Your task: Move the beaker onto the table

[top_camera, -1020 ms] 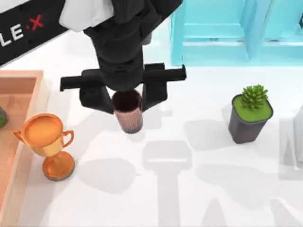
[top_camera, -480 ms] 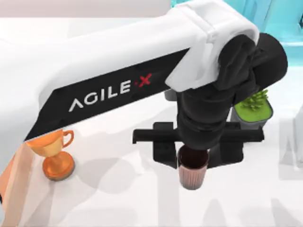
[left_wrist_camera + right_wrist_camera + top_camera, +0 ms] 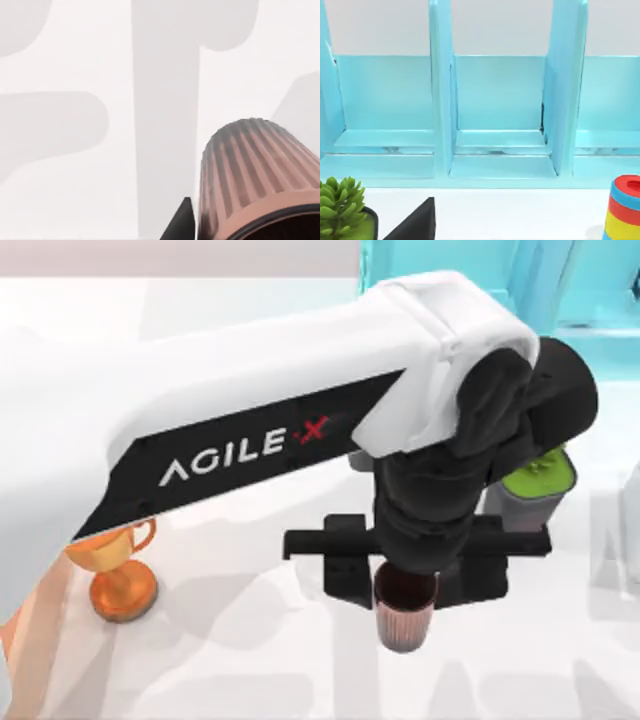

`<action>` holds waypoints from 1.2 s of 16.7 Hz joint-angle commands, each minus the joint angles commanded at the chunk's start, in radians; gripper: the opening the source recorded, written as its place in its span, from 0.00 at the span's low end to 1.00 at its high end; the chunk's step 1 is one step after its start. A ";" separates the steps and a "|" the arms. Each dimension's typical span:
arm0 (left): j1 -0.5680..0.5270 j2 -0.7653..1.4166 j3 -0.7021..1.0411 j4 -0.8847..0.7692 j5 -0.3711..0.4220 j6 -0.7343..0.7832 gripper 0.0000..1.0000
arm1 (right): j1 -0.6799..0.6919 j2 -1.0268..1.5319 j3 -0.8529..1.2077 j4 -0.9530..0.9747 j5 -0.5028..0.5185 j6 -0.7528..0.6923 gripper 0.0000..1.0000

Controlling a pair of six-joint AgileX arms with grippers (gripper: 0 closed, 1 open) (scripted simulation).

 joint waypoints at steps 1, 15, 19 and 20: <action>-0.001 0.000 -0.019 0.021 0.001 0.002 0.00 | 0.000 0.000 0.000 0.000 0.000 0.000 1.00; 0.002 0.006 -0.165 0.176 0.001 -0.001 0.23 | 0.000 0.000 0.000 0.000 0.000 0.000 1.00; 0.002 0.006 -0.165 0.176 0.001 -0.001 0.53 | 0.000 0.000 0.000 0.000 0.000 0.000 1.00; 0.002 0.006 -0.165 0.176 0.001 -0.001 0.60 | 0.000 0.000 0.000 0.000 0.000 0.000 1.00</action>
